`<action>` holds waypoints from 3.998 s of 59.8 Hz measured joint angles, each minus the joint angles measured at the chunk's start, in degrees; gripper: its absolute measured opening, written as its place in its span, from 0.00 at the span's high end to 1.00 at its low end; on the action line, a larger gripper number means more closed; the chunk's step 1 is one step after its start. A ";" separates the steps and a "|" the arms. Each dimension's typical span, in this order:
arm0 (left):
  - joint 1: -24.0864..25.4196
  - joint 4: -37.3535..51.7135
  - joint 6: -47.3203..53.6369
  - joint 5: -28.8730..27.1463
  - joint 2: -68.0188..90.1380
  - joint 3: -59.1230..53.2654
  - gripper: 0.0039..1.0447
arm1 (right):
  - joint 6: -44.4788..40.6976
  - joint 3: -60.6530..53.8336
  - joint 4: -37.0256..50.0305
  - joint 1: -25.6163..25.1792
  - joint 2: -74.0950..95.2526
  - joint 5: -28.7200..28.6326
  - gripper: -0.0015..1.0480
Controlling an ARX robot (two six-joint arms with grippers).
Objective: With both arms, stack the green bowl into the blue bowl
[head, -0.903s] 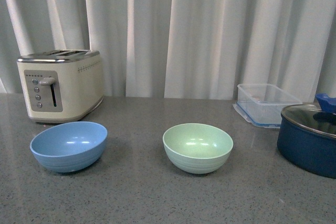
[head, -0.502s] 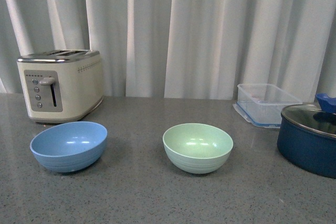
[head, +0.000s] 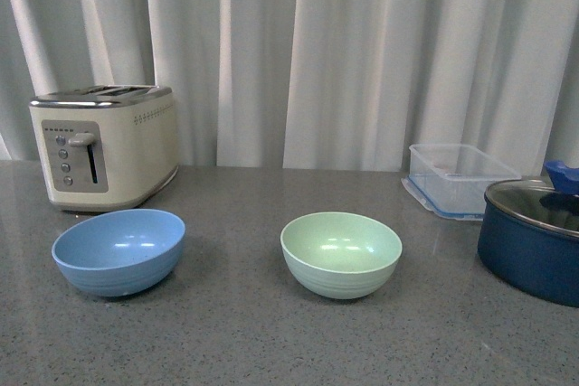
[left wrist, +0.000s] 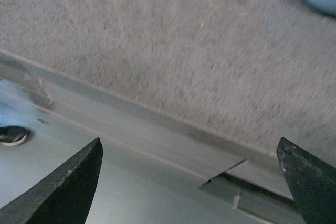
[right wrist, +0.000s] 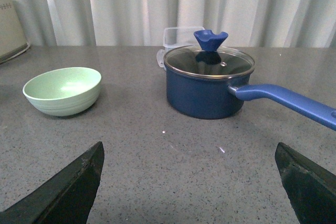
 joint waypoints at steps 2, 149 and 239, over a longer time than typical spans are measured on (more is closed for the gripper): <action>0.87 1.75 0.22 2.01 2.21 1.33 0.06 | 0.00 0.00 0.00 0.00 0.00 0.00 0.10; -2.84 2.40 -6.71 7.61 81.50 63.36 0.95 | 0.00 0.00 0.00 0.00 0.00 0.00 0.10; -13.66 0.92 -10.43 8.63 83.41 68.13 0.95 | 0.00 0.00 0.00 0.00 0.00 0.00 0.10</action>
